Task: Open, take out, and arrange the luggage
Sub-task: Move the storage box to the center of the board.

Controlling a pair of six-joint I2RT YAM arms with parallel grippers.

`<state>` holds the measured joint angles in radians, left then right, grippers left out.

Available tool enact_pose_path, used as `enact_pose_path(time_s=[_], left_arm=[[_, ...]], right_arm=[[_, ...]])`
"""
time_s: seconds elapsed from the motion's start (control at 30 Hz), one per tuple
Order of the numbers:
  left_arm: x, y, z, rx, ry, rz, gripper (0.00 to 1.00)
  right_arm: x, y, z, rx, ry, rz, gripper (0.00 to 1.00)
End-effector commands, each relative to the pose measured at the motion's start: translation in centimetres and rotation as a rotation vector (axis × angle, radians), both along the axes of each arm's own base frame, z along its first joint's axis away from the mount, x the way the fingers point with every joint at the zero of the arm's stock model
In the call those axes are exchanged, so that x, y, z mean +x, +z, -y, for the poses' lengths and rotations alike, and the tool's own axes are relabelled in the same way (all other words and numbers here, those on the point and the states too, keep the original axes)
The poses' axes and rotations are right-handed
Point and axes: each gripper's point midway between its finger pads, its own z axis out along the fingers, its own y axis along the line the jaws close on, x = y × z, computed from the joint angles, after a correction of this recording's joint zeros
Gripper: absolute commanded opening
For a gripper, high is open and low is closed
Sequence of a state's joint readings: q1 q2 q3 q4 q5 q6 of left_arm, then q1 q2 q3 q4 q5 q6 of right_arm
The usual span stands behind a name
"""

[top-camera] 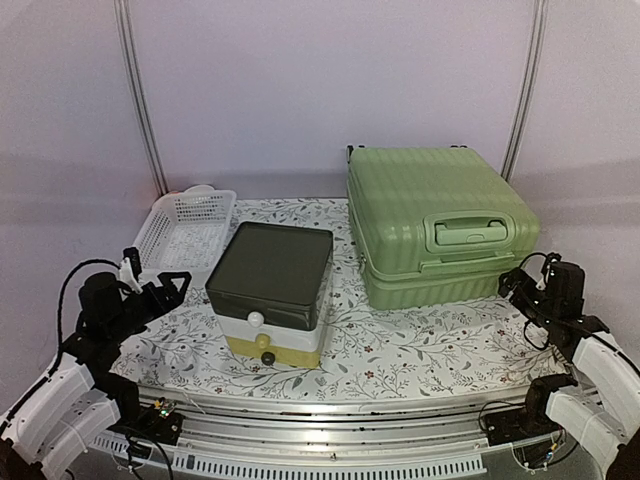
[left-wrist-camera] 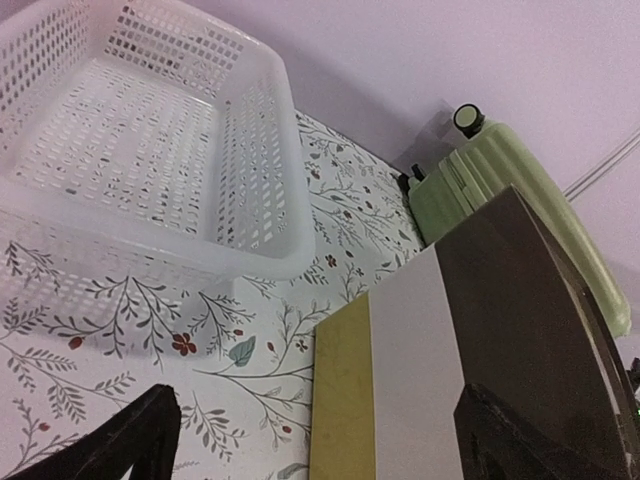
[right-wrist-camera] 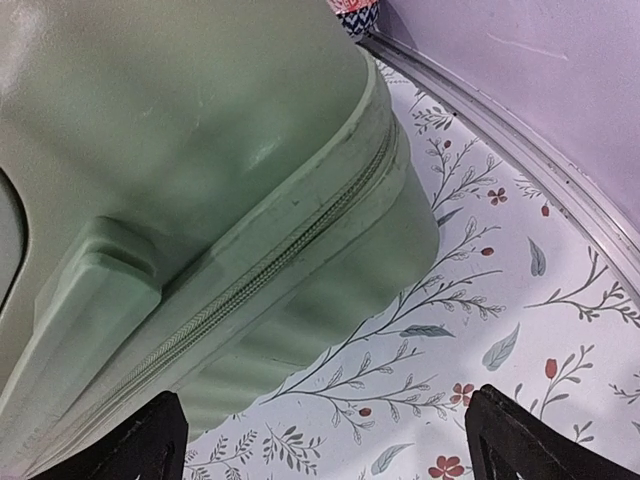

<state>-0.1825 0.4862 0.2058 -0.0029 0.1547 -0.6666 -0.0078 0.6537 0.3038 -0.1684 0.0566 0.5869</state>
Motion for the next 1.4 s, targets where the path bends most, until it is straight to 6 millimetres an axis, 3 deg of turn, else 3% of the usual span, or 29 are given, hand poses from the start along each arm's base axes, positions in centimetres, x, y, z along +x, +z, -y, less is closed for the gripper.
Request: enact_pose_path(time_s=[0.0, 0.2, 0.37, 0.83, 1.0, 1.1, 1.37], left_arm=[[-0.7, 0.6, 2.1, -0.074, -0.104, -0.020, 0.98], [-1.7, 2.6, 4.9, -0.097, -0.287, 0.006, 0.98], [-1.9, 3.1, 5.7, -0.065, -0.315, -0.076, 0.98], [-4.5, 11.2, 9.9, -0.034, -0.442, 0.025, 0.98], [-5.8, 12.5, 10.6, -0.026, -0.486, 0.057, 0.98], [-6.2, 12.3, 10.2, -0.026, -0.479, 0.070, 0.98], [-6.4, 10.0, 8.6, -0.040, -0.398, 0.057, 0.98]], right_arm=[[0.2, 1.4, -1.3, 0.041, 0.064, -0.014, 0.99], [1.0, 3.1, -3.6, 0.073, 0.196, -0.050, 0.99], [1.3, 4.3, -6.4, 0.013, 0.284, -0.084, 0.99], [-1.0, 12.8, -14.9, -0.057, 0.504, 0.029, 0.99], [-3.3, 16.1, -19.5, -0.051, 0.677, 0.148, 0.99], [-5.3, 17.0, -22.9, -0.064, 0.813, 0.203, 0.99], [-11.8, 14.7, -31.9, -0.197, 1.149, 0.278, 0.99]])
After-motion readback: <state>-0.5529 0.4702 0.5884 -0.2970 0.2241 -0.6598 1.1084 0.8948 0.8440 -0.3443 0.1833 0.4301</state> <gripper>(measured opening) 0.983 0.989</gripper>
